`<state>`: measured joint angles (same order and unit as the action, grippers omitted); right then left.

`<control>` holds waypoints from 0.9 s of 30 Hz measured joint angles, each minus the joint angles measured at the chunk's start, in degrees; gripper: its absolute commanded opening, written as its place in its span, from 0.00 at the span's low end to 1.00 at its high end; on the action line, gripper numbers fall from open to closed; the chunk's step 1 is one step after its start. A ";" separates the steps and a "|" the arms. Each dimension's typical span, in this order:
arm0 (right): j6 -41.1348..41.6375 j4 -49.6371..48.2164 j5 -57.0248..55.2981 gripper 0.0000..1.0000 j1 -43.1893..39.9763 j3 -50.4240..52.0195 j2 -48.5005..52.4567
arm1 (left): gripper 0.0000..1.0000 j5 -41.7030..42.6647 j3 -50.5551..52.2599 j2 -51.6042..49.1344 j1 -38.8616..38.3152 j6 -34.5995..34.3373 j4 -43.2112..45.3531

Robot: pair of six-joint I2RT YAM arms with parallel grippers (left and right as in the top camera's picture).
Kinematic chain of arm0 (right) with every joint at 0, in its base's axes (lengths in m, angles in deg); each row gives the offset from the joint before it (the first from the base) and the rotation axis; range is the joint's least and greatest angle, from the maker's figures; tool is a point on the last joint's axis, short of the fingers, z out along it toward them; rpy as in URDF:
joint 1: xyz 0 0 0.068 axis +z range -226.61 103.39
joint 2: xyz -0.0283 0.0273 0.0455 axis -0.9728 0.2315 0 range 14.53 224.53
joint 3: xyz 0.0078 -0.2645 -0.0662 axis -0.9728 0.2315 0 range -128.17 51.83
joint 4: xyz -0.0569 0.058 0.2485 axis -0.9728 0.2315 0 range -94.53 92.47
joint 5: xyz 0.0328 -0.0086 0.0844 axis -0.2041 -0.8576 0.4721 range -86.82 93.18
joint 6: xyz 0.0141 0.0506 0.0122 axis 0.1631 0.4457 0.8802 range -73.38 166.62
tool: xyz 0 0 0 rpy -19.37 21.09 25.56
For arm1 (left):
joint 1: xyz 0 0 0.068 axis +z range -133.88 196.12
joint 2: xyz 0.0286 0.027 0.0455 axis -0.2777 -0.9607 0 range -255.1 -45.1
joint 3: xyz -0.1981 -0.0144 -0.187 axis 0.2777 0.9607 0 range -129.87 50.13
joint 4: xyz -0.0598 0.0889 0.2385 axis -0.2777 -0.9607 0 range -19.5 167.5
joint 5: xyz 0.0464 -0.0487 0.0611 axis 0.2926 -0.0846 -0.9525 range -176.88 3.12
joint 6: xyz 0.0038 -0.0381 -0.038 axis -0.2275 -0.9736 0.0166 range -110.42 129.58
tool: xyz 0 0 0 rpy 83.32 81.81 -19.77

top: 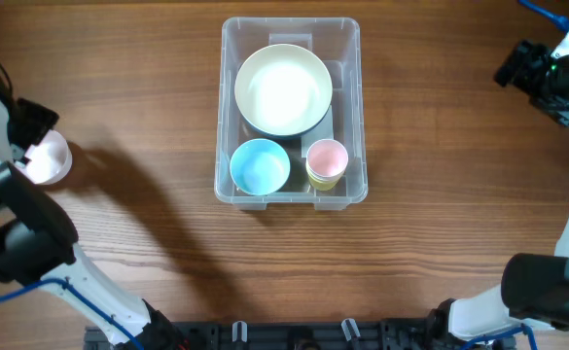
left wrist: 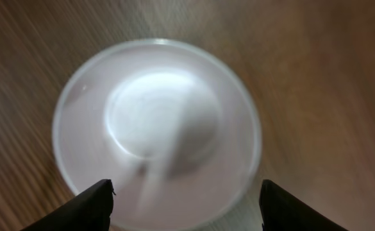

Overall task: Pack container
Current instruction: 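Move the left gripper to the pink-white bowl and grasp it, then carry the pink-white bowl into the bin and nest it on the blue bowl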

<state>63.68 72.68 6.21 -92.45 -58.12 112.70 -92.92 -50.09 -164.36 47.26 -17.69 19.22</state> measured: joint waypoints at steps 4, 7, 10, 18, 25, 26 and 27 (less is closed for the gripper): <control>0.00 -0.02 0.00 0.88 0.00 0.00 0.42 | 0.77 0.57 -0.02 3.02 -0.24 0.00 1.01; 0.00 -0.02 0.00 0.88 0.00 0.00 0.42 | 0.77 1.09 0.00 2.99 -2.23 0.00 2.25; -0.02 0.00 0.00 0.88 0.00 0.00 0.42 | 0.77 1.46 0.00 2.34 -5.03 0.00 3.43; -0.02 0.00 0.00 0.88 0.00 0.00 0.42 | 0.46 1.44 0.55 -7.23 -3.41 0.09 3.43; -0.02 0.00 0.00 0.88 0.00 0.00 0.42 | 0.04 0.55 0.52 -8.11 -3.41 -0.02 1.70; -0.02 0.00 0.00 0.88 0.00 0.00 0.42 | 0.04 0.35 0.52 -8.11 -3.43 -0.02 1.53; -0.02 0.00 0.00 0.88 0.00 0.00 0.42 | 0.04 0.35 0.52 -8.09 -3.43 -0.02 1.31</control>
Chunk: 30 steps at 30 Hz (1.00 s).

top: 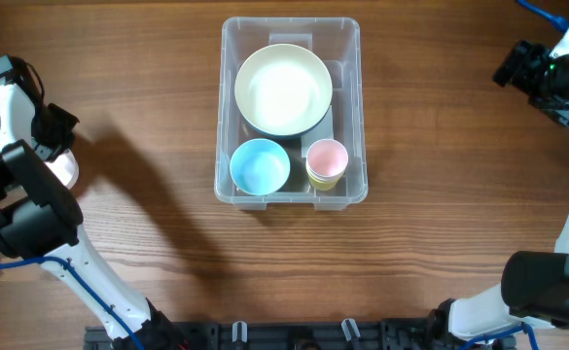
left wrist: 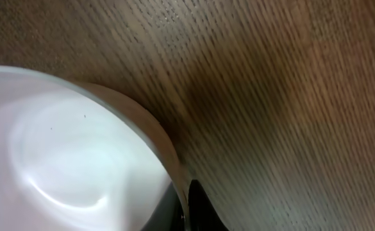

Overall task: Pack container
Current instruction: 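Carry the pink-white bowl into the bin and nest it on the blue bowl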

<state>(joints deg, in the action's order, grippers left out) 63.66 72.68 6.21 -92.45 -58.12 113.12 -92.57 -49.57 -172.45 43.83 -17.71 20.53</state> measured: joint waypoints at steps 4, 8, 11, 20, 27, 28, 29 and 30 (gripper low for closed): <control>0.00 0.00 0.00 0.88 0.00 0.00 0.00 | 0.04 -0.35 0.00 0.74 -1.46 0.02 -5.11; 0.00 0.17 0.00 0.89 0.00 0.00 0.00 | 0.04 2.16 0.96 12.79 -11.34 0.07 -7.69; 0.00 0.17 0.00 0.89 0.00 0.00 0.00 | 0.04 1.97 0.81 27.76 -27.12 2.69 -7.67; 0.00 0.81 0.00 0.89 0.00 0.00 0.00 | 0.04 0.87 0.17 26.88 -67.41 6.49 -11.63; -0.17 1.20 0.00 0.89 0.00 0.00 0.00 | 0.22 0.85 0.26 17.29 -67.87 6.47 -13.81; -0.20 1.20 0.00 0.89 0.00 0.00 0.00 | 0.48 0.85 0.26 17.29 -67.82 6.51 -13.81; -0.20 1.22 0.00 0.89 0.00 0.00 0.00 | 0.59 0.83 0.26 17.29 -67.82 6.86 -14.32; -0.20 1.22 0.00 0.89 0.00 0.00 0.00 | 0.63 0.83 0.26 17.29 -67.82 6.84 -14.43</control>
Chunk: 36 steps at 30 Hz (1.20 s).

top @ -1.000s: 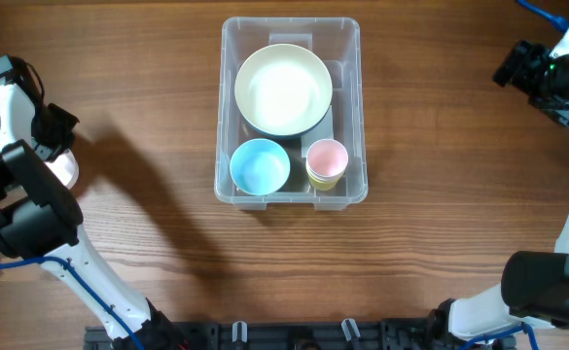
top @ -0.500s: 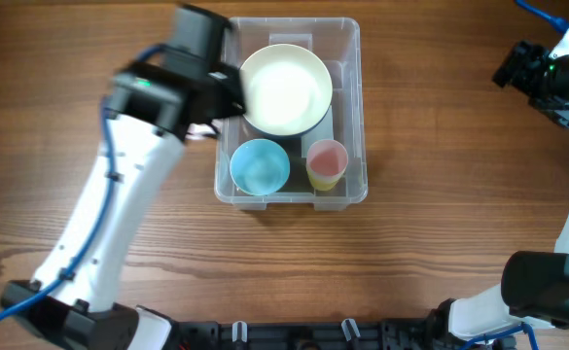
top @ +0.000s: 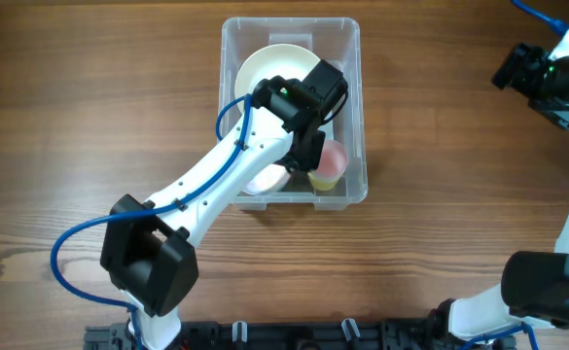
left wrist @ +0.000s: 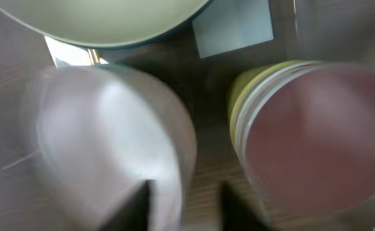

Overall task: Pack container
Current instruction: 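Carry the pink-white bowl into the bin and nest it on the blue bowl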

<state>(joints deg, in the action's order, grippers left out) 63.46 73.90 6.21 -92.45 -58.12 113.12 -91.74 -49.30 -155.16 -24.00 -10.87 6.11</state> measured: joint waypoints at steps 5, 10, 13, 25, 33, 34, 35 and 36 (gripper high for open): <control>0.02 0.00 0.00 0.89 0.00 0.00 0.00 | 0.63 -0.17 0.00 0.00 0.31 0.11 -0.42; 0.00 0.00 0.00 0.89 0.00 0.00 0.00 | 0.35 -0.22 0.02 0.92 3.98 0.15 0.63; 0.00 -0.02 0.00 0.89 0.00 0.00 0.00 | 0.47 -0.35 0.02 2.43 4.59 0.28 1.20; 0.00 0.02 0.00 0.89 0.00 0.00 0.00 | 0.21 4.35 0.09 -5.68 4.50 0.26 4.37; 0.00 0.04 0.00 0.89 0.00 0.00 0.00 | 0.04 4.59 0.09 -6.10 4.50 0.24 4.31; 0.00 0.07 0.00 0.89 0.00 0.00 0.00 | 0.04 4.57 0.09 -6.10 4.50 0.24 4.20; 0.00 0.07 0.00 0.89 0.00 0.00 0.00 | 0.04 4.22 0.09 -6.10 4.50 0.22 3.43; 0.00 0.07 0.00 0.88 0.00 0.00 0.00 | 0.10 3.28 0.09 -6.10 4.50 0.24 2.23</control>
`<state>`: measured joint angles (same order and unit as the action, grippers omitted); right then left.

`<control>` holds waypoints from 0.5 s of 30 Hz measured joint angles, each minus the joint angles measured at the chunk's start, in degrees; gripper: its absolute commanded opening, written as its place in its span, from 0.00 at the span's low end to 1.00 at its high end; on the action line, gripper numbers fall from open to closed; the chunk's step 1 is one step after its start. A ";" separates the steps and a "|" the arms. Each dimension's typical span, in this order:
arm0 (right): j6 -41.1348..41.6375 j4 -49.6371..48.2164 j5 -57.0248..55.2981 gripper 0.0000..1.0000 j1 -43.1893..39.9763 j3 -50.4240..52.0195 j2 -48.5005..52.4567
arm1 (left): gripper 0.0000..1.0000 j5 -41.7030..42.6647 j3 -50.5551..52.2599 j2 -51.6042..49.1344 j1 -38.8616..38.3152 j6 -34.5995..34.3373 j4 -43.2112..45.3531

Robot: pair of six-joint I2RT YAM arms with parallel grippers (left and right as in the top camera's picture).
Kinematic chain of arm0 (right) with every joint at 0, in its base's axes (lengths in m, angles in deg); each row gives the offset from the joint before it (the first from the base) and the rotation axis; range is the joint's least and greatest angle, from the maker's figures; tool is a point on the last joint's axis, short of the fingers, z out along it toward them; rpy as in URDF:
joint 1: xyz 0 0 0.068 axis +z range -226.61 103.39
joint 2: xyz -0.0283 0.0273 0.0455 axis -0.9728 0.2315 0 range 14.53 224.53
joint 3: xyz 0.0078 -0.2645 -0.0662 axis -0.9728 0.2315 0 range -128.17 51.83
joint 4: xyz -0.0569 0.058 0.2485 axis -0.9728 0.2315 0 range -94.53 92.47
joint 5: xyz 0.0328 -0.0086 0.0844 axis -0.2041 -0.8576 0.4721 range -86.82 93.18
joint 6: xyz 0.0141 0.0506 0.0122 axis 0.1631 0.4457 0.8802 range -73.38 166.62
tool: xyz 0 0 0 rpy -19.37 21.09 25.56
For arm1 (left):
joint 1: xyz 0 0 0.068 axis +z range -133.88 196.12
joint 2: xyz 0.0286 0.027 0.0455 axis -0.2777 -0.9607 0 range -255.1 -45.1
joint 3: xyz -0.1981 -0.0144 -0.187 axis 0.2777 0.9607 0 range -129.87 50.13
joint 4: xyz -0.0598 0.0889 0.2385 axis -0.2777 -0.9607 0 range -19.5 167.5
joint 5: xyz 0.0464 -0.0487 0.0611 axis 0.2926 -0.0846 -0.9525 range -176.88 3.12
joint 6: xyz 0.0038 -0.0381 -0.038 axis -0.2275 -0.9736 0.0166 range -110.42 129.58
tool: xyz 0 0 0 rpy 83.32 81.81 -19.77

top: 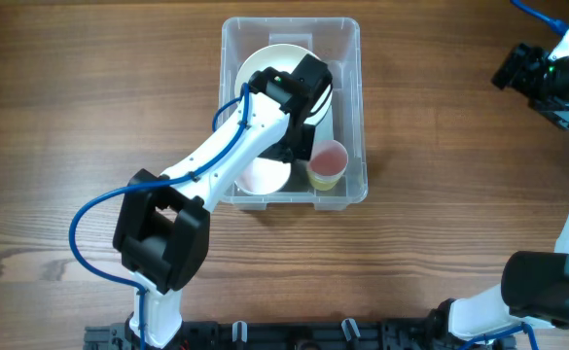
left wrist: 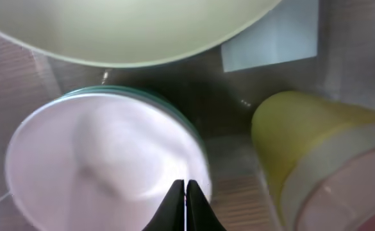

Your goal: Pack container

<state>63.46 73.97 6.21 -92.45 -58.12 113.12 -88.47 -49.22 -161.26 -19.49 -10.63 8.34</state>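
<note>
A clear plastic container holds a large cream bowl at the back. At its front left a white bowl sits nested in a blue bowl, of which only the teal rim shows. Front right stands a pink cup inside a yellow cup. My left gripper is shut, its tips together over the white bowl's right side with nothing between them. In the overhead view the left arm reaches into the container and covers part of the cream bowl. My right gripper hangs at the far right; its fingers are unclear.
The wooden table surrounds the container. The container's walls stand close around the left wrist. A blue cable runs by the right arm at the top right corner.
The left gripper's fingers, apart around the white bowl before, are now shut and empty. The white bowl rests in the blue bowl. The arm has shifted slightly to the back.
The left gripper was open over the white bowl at the table's left edge, then shut on its rim. Later the arm was inside the container with the bowl over the blue bowl. Now the bowl lies nested there and the gripper is shut on nothing.
</note>
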 measured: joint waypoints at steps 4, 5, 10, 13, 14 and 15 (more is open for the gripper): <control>-1.14 -1.11 1.22 0.92 0.42 0.00 0.00 | 0.64 -6.56 0.04 6.27 1.25 0.17 -0.22; -1.90 -2.10 1.49 0.92 1.40 0.00 0.00 | 0.80 -8.15 0.09 9.79 3.08 -0.04 1.05; -6.69 -14.01 0.98 1.00 13.81 0.00 0.00 | 1.00 -11.45 -0.26 22.47 23.34 -0.02 9.77; -7.98 -19.32 1.01 1.00 17.49 0.00 0.09 | 1.00 -9.73 -0.26 22.40 33.62 -0.02 9.40; -8.20 -22.23 0.98 0.99 18.01 0.00 0.22 | 1.00 -8.70 -0.26 22.40 36.35 -0.02 9.49; -8.70 -23.32 0.98 1.00 18.16 0.00 0.22 | 1.00 -8.37 -0.26 22.40 38.12 -0.02 9.66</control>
<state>54.76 50.65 7.19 -74.29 -58.12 113.33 -96.84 -49.48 -138.86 18.62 -10.65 18.00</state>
